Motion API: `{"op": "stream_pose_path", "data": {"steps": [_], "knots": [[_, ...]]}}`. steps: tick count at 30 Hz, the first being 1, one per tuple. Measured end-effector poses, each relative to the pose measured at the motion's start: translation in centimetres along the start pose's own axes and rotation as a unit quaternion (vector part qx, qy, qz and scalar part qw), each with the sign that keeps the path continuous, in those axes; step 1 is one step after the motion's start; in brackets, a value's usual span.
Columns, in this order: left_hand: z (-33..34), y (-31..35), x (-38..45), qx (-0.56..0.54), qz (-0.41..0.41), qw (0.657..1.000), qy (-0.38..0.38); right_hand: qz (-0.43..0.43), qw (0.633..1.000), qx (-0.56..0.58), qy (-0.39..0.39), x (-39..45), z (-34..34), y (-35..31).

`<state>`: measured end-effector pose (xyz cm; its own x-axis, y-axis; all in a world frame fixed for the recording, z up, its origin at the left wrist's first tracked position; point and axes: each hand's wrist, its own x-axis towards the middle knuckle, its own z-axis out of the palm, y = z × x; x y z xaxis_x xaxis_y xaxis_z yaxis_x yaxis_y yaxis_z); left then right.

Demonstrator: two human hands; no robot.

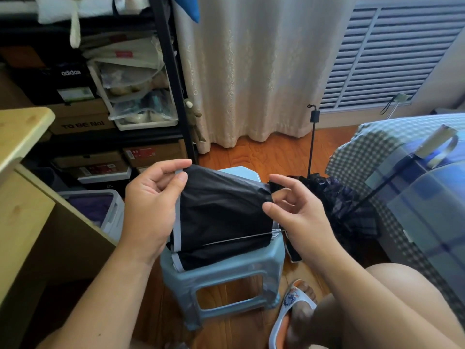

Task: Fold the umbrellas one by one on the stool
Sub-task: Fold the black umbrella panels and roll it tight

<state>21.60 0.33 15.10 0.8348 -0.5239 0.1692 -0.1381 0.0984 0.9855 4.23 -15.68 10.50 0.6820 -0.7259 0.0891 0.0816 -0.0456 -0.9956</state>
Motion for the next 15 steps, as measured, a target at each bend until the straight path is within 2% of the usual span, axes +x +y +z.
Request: {"op": "stream_pose_path", "data": {"steps": [4, 6, 10, 15], "knots": [[-0.22, -0.21, 0.14, -0.010, -0.006, 1.000, 0.015, -0.065, 0.996, 0.032, 0.055, 0.03, -0.02, -0.14], [-0.20, -0.13, 0.12, -0.009, -0.003, 1.000, 0.017, -0.079, 0.995, 0.018, 0.052, 0.03, 0.01, 0.15], [-0.22, 0.06, 0.03, -0.006, 0.003, 1.000, 0.004, -0.087, 0.995, -0.018, 0.049, -0.22, 0.56, 0.09], [-0.04, -0.03, -0.18, 0.012, 0.013, 1.000, -0.005, -0.056, 0.994, 0.044, 0.080, 0.16, 0.35, -0.31]]}}
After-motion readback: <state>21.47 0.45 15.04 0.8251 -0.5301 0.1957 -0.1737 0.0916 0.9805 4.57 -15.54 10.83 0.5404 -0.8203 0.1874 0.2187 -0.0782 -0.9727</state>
